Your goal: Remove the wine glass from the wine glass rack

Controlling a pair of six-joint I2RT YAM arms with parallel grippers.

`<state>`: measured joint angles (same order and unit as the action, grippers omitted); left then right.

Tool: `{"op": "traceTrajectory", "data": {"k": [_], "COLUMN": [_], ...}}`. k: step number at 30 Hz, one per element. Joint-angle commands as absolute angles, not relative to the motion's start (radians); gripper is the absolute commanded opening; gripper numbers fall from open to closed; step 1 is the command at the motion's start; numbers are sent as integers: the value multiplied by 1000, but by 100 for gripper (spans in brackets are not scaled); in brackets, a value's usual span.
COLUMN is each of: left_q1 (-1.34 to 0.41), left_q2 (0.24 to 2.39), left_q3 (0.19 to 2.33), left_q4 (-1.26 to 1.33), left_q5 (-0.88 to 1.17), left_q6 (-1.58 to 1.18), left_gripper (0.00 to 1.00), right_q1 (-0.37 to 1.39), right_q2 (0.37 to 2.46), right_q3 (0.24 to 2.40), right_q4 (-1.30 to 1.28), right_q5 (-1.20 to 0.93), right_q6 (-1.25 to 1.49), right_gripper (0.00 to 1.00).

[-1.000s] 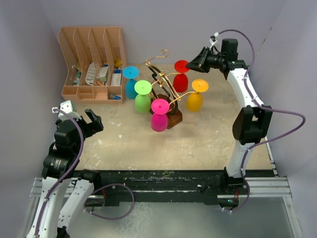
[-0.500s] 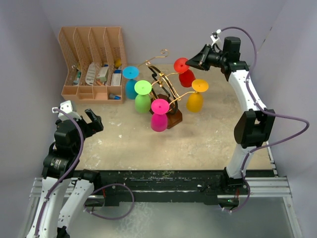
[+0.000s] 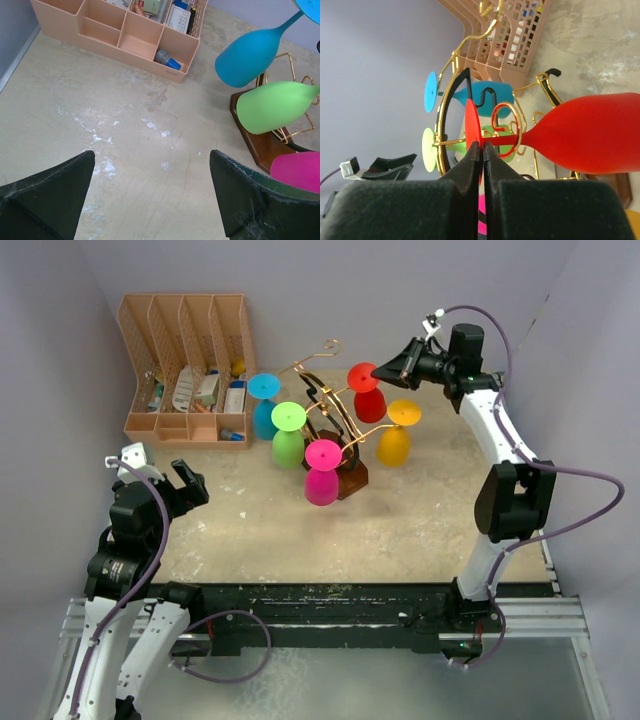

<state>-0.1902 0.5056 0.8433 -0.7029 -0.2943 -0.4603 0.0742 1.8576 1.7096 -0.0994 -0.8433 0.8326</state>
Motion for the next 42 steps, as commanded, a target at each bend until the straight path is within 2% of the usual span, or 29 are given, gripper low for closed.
{"op": "traceTrajectory", "data": {"k": [1,14,22,32,35,39,42], "left_q1": [-190,-190,-190,-189,-189,-190,-189], "left_q2": [509,511,511,509,506,499,490], "left_q3": [848,847,847,844,845,843,841], "left_q4": [-654,-654,-651,-646,-644,-639,-633], "left_q5": [-290,-291,-285,-278,-272,-265,-261], "left_q6": [-449,-448,-446,-446,-446,-445,-445], "left_gripper": [99,99,100,100,100,100,100], "right_q1": [92,139,140,143,170,273,338], "right_q2": [1789,1858,1858,1789,1735,1637,1516], "right_q3": [1718,1769,1838,1918,1952,2007,1945], "right_q4": [26,209,249,174,58,-182,-232], "right_q5": [-918,-965,-932,-862,-822,-653,-514], "right_q6": [883,1039,1026,875,747,482,348], "right_gripper": [0,0,0,0,0,0,0]}}
